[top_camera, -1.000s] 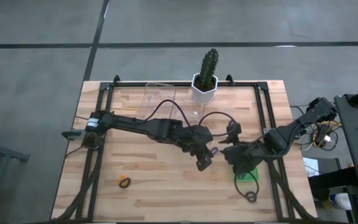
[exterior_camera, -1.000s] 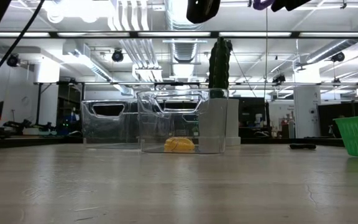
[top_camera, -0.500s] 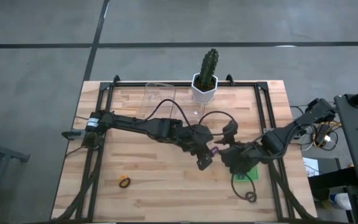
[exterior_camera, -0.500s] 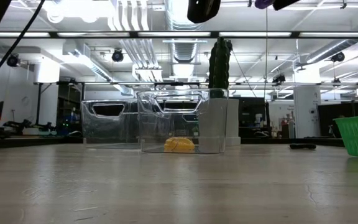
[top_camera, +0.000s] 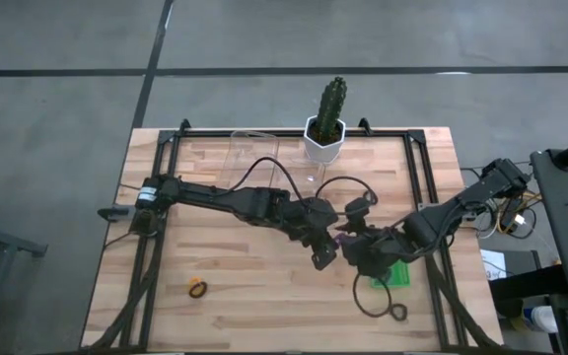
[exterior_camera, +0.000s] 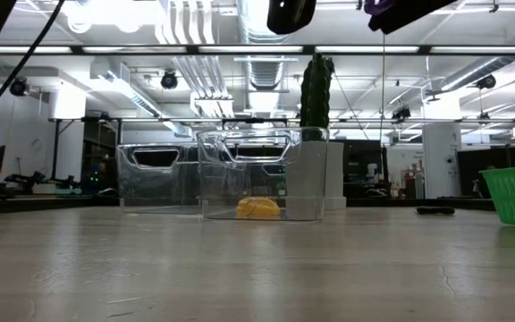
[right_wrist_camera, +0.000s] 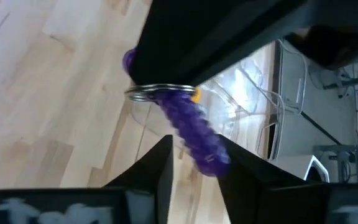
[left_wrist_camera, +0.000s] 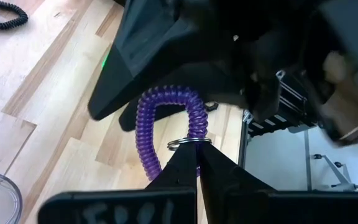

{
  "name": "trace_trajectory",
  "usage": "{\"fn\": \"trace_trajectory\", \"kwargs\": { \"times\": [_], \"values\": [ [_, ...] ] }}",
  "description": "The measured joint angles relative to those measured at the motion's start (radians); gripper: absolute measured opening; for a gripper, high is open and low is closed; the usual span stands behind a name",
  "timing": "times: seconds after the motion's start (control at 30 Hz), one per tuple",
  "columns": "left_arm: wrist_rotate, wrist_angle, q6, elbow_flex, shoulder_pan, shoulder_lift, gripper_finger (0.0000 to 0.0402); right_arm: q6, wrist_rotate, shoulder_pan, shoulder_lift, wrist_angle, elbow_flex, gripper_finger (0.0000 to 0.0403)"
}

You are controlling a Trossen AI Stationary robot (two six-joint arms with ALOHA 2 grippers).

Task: Sort spring keychains
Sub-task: Put the violet spring keychain into the green bin

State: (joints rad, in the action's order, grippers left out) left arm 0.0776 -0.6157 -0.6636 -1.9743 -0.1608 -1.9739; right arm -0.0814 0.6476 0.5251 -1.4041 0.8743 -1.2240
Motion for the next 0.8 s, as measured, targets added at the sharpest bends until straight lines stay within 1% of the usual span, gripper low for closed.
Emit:
{"fn": "trace_trajectory", "kwargs": {
  "times": [0.1, 0.2, 0.4, 0.5, 0.6, 0.7, 0.8],
  "values": [
    [0.0, -0.006, 0.0, 0.0, 0.0, 0.0, 0.0, 0.0, 0.0, 0.001, 0.018, -0.009, 0.0, 0.0091],
    [0.0, -0.007, 0.0, 0.0, 0.002, 0.0, 0.0, -0.007, -0.001, 0.0, 0.029, -0.029, 0.0, 0.0092],
    [0.003, -0.007, 0.001, 0.0, 0.008, 0.0, 0.0, -0.032, -0.049, 0.0, 0.032, -0.028, 0.0, 0.0124],
    [0.011, -0.007, 0.001, 0.0, 0.012, 0.0, 0.0, -0.037, -0.051, 0.0, 0.029, -0.028, 0.0, 0.014],
    [0.014, -0.007, 0.001, 0.0, 0.015, 0.0, 0.0, -0.042, -0.045, 0.0, 0.029, -0.03, 0.0, 0.0146],
    [0.014, -0.005, 0.001, 0.002, 0.017, 0.0, 0.0, -0.055, -0.042, 0.0, 0.03, -0.052, 0.0, 0.0139],
    [0.014, -0.006, 0.0, 0.015, 0.019, 0.0, 0.0, -0.065, -0.042, 0.0, 0.031, -0.064, 0.0, 0.0115]
  ]
}}
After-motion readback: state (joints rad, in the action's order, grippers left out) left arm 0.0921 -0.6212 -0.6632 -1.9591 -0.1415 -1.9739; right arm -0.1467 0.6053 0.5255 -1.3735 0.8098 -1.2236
